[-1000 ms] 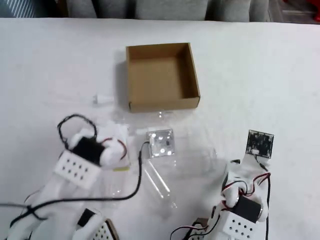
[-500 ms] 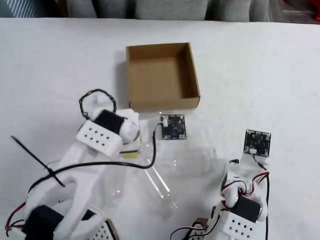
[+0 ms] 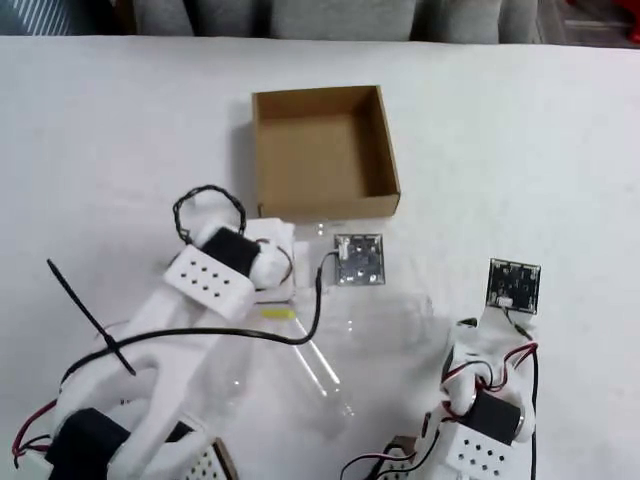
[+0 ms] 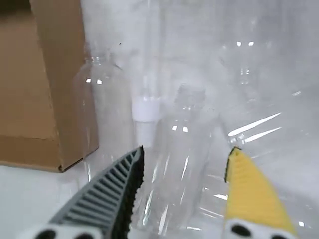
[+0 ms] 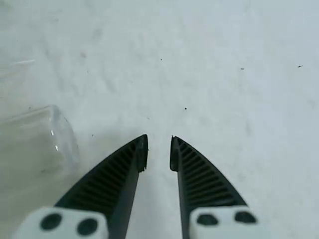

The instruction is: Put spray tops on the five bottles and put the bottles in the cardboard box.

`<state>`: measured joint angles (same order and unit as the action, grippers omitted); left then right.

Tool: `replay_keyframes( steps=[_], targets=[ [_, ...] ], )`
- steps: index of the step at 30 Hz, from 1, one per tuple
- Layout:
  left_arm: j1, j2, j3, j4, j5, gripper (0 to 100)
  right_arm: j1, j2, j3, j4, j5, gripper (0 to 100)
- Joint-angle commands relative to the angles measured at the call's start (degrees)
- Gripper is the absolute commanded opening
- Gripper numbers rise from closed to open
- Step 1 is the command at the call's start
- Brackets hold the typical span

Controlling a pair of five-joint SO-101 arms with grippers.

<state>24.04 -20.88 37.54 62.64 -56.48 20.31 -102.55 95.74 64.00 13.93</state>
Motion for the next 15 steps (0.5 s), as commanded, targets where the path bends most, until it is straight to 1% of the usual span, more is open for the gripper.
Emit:
replay_keyframes(
  steps=[1,5,9,15],
  targets=[
    [0.40,-0.13,-0.18,-2.20,-0.35,27,-0.48,-0.48,1.05,-1.01,0.62,5.8],
    [-0.57,-0.13,-0.62,-2.55,-0.44,27,-0.48,-0.48,1.05,-0.92,0.62,5.7],
    [-3.38,-0.04,-0.18,-6.15,-0.44,27,-0.48,-0.40,1.05,-0.92,0.62,5.7],
    [-2.42,1.89,-0.44,-6.33,-0.53,27,-0.48,-0.40,1.05,-0.92,0.62,5.7]
  ],
)
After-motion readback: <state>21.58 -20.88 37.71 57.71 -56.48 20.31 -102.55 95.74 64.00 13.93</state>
